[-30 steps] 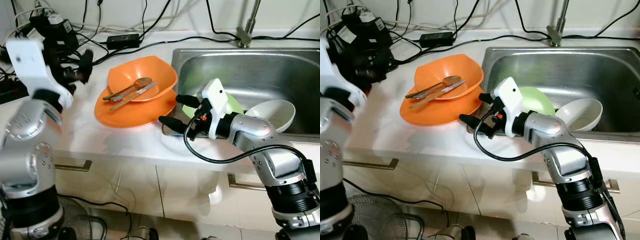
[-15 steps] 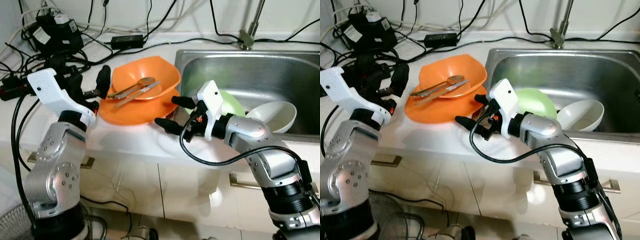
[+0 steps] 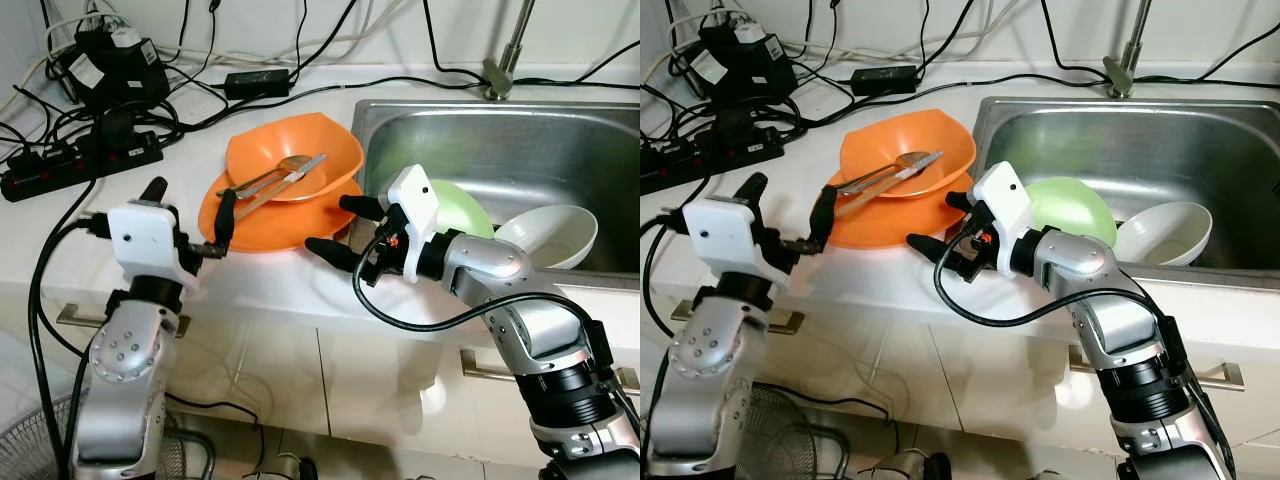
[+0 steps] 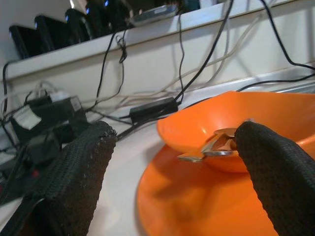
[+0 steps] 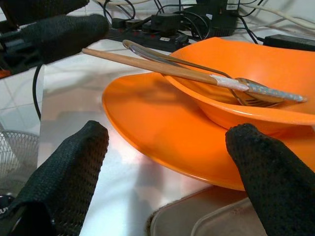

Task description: Kitchen organization

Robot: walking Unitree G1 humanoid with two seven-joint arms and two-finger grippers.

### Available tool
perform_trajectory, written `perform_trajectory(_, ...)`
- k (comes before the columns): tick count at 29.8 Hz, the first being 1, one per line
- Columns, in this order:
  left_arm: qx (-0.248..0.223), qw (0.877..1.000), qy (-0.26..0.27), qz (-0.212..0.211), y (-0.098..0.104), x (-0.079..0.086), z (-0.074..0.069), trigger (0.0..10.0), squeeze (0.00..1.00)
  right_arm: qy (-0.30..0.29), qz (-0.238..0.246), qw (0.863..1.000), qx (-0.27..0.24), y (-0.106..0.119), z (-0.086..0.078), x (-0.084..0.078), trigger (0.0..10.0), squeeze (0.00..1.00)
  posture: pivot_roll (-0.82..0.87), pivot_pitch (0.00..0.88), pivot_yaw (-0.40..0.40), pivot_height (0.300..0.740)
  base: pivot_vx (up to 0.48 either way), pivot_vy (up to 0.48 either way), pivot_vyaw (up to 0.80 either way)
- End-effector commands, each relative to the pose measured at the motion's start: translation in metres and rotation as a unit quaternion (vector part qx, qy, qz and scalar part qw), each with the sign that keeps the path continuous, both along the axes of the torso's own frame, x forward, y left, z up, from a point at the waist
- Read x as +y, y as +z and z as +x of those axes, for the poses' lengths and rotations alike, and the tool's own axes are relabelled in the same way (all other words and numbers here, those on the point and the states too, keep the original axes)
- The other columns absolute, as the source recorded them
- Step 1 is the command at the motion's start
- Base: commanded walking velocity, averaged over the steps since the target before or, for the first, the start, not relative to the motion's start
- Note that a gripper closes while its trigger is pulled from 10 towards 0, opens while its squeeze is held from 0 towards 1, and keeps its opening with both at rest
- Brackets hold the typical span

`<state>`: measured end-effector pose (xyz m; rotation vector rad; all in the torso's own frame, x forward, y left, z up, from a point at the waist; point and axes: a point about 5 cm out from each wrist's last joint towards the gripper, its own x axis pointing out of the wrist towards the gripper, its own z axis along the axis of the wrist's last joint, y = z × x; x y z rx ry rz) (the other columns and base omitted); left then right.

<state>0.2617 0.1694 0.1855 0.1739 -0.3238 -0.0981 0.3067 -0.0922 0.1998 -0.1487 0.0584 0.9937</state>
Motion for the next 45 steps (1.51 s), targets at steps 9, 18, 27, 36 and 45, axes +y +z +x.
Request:
perform_trajectory(9, -0.058, 0.997, -0.034, 0.026, 0.003, -0.024, 0.011, 10.0, 0.0, 0.007, -0.002, 1.0, -0.014, 0.005, 0.001, 0.001, 10.0, 0.0, -0.02, 0.054, 0.112, 0.74, 0.0, 0.0, 0.0)
perform_trajectory(18, -0.083, 0.996, -0.023, 0.03, 0.011, -0.022, 0.014, 10.0, 0.0, 0.006, -0.003, 1.0, -0.013, 0.004, 0.001, 0.001, 10.0, 0.0, -0.02, 0.055, 0.112, 0.74, 0.0, 0.0, 0.0)
perform_trajectory(27, -0.057, 0.991, -0.119, 0.031, -0.005, -0.049, 0.009, 10.0, 0.0, 0.007, -0.004, 1.0, -0.015, 0.003, 0.002, 0.003, 10.0, 0.0, -0.02, 0.049, 0.117, 0.74, 0.0, 0.0, 0.0)
perform_trajectory(36, -0.03, 0.991, -0.128, 0.036, -0.023, -0.052, 0.009, 10.0, 0.0, 0.004, -0.006, 1.0, -0.016, 0.003, 0.001, 0.002, 10.0, 0.0, -0.03, 0.052, 0.12, 0.74, 0.0, 0.0, 0.0)
perform_trajectory(45, -0.034, 0.991, -0.106, 0.073, -0.031, -0.039, 0.021, 10.0, 0.0, 0.004, -0.006, 1.0, -0.018, 0.004, 0.001, 0.001, 10.0, 0.0, -0.03, 0.054, 0.117, 0.74, 0.0, 0.0, 0.0)
